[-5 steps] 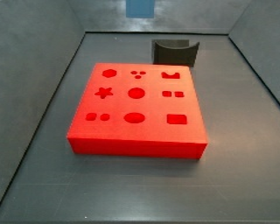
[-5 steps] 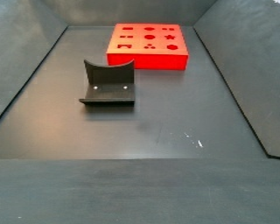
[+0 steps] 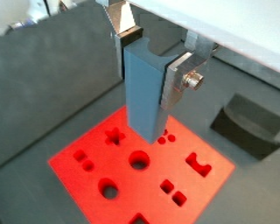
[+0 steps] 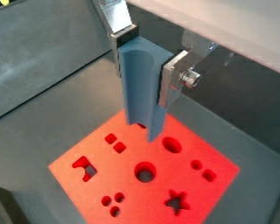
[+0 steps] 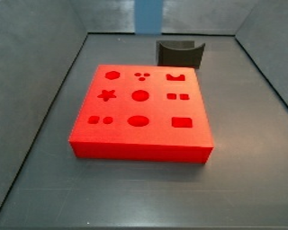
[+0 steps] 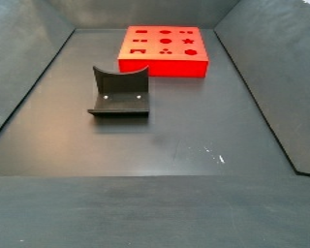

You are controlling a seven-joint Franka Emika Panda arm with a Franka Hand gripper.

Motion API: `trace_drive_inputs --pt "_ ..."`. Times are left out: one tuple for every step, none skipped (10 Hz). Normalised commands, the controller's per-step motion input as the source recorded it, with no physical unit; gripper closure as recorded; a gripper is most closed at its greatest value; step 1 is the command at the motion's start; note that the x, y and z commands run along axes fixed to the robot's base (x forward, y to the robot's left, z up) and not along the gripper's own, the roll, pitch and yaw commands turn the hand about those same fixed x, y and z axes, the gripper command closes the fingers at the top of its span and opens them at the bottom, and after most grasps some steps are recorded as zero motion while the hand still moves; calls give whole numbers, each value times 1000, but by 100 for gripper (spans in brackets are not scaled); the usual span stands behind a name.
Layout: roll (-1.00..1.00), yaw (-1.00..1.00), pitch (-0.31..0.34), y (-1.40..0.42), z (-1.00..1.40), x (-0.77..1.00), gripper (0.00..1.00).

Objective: Insert the arch object.

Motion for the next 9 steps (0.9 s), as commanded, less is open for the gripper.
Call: trace_drive_inputs --pt "56 -74 -119 49 -834 689 100" --pt "143 -77 -51 214 -829 917 100" --pt "179 -91 0 374 -743 997 100" --pt "161 -83 0 449 -709 931 100" --pt "116 -66 0 529 -669 909 100" --pt "44 -83 0 549 -651 906 100" --pt "24 -83 0 580 -546 954 100" --pt "47 -54 0 471 -460 857 100" --pt "66 -46 0 297 -357 686 100"
